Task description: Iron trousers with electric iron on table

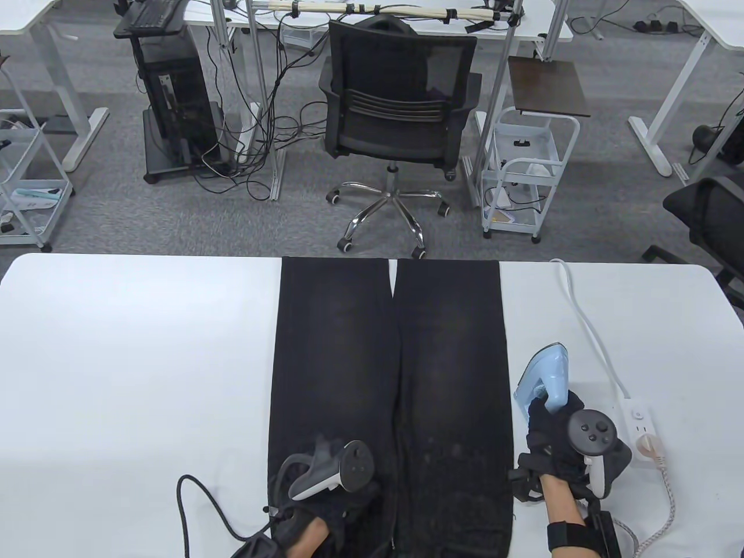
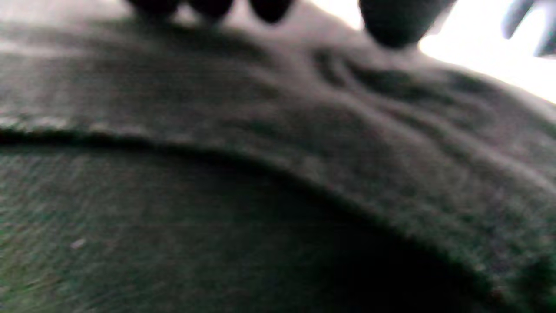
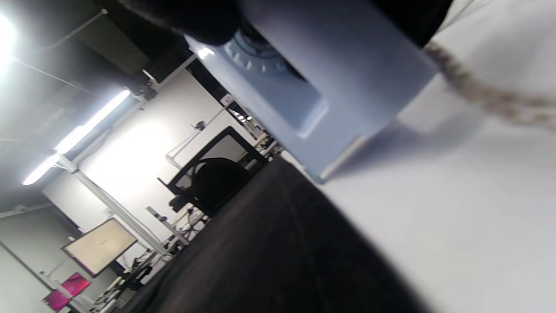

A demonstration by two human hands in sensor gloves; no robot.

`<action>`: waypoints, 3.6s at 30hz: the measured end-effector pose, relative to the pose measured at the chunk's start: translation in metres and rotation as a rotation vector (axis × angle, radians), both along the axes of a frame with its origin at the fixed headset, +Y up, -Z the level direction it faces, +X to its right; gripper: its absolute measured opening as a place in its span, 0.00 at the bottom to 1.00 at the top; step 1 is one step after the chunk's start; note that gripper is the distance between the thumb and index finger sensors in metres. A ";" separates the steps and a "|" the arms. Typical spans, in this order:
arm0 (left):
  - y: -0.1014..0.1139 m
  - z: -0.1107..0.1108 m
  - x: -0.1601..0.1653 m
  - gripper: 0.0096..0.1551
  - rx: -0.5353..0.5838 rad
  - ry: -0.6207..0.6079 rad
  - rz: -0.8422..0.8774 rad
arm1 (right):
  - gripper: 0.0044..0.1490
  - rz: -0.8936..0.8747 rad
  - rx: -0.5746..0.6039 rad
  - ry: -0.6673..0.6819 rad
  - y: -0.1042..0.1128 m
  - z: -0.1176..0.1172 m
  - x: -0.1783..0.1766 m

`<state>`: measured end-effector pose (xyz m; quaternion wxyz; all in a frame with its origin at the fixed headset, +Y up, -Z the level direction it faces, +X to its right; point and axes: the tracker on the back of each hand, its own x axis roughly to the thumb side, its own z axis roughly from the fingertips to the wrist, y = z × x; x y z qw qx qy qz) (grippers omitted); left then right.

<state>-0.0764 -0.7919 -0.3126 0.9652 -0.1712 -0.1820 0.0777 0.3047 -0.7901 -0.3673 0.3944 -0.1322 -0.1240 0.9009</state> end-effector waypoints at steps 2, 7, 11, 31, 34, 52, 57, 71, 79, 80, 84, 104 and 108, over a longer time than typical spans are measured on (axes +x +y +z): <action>0.001 0.002 0.004 0.50 0.004 -0.027 0.006 | 0.33 -0.054 0.017 0.041 0.007 0.003 -0.006; -0.009 0.001 0.007 0.53 -0.034 -0.067 -0.015 | 0.33 -0.029 0.080 0.076 0.034 0.015 -0.016; -0.012 0.000 0.009 0.56 -0.032 -0.079 -0.047 | 0.31 0.066 0.131 0.183 0.061 0.035 -0.034; -0.017 0.000 0.014 0.57 -0.123 -0.087 -0.094 | 0.37 0.845 -0.497 0.680 0.034 0.025 -0.165; -0.016 -0.001 0.016 0.57 -0.116 -0.099 -0.113 | 0.38 0.865 -0.447 0.611 0.033 -0.007 -0.165; -0.018 -0.001 0.013 0.57 -0.130 -0.081 -0.106 | 0.36 0.653 -0.613 0.188 0.030 -0.146 -0.153; -0.018 -0.001 0.012 0.57 -0.134 -0.078 -0.102 | 0.34 0.644 -0.625 0.288 0.031 -0.108 -0.159; -0.019 -0.002 0.010 0.57 -0.137 -0.069 -0.103 | 0.34 0.787 -0.538 0.645 0.033 0.061 -0.183; -0.019 -0.001 0.014 0.57 -0.127 -0.078 -0.120 | 0.36 0.860 -0.437 0.553 0.033 0.003 -0.176; -0.019 -0.001 0.014 0.57 -0.126 -0.078 -0.121 | 0.36 0.863 -0.435 0.543 0.033 -0.005 -0.176; -0.020 -0.001 0.014 0.57 -0.127 -0.077 -0.122 | 0.36 0.879 -0.437 0.471 0.034 -0.058 -0.172; -0.021 -0.002 0.016 0.56 -0.132 -0.079 -0.123 | 0.35 0.656 -0.661 0.258 0.034 -0.142 -0.156; -0.021 -0.002 0.015 0.56 -0.131 -0.077 -0.121 | 0.35 0.700 -0.652 0.359 0.035 -0.101 -0.161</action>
